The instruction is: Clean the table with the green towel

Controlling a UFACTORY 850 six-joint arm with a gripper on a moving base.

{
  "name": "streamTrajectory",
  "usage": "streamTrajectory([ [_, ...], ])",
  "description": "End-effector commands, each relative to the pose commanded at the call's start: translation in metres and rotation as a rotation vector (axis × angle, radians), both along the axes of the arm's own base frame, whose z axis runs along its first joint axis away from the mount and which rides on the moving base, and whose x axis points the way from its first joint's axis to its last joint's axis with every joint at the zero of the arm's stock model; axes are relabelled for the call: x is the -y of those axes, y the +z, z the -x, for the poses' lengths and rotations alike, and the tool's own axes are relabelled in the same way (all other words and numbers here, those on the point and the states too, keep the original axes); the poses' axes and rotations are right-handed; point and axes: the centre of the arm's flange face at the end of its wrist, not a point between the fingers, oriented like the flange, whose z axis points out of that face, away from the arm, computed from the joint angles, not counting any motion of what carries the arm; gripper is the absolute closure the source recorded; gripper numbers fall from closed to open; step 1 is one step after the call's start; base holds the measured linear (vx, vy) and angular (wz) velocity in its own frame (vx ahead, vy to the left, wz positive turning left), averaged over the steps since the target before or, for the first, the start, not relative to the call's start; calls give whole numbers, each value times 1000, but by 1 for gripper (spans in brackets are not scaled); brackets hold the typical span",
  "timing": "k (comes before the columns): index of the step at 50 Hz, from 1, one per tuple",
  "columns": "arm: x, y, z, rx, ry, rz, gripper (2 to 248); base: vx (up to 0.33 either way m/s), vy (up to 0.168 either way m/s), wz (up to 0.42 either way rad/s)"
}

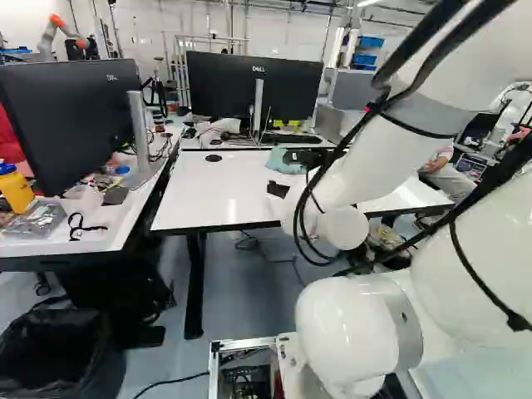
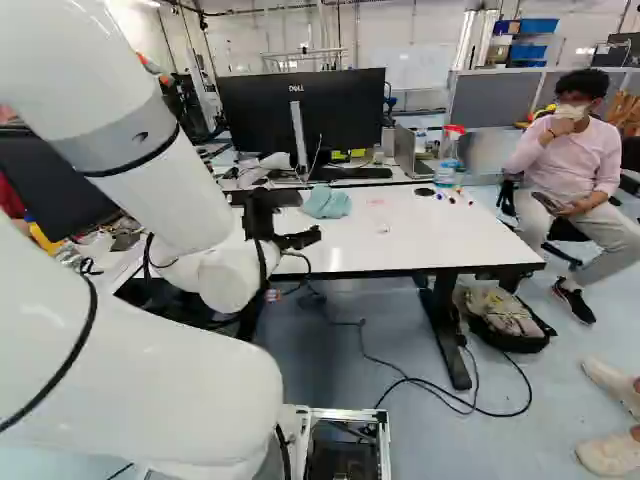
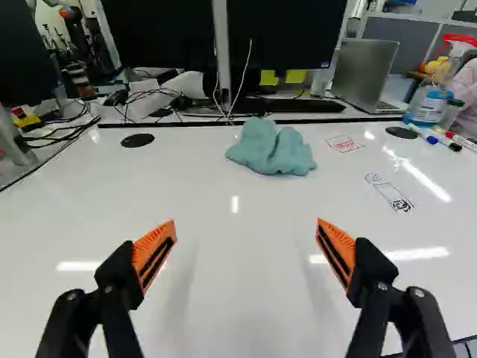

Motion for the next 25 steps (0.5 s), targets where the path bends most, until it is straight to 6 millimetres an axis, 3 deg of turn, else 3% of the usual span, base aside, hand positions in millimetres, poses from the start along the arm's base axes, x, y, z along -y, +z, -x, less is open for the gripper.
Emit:
streamTrajectory([
  [25,0,0,0,0,0,0,3,0,0,0],
])
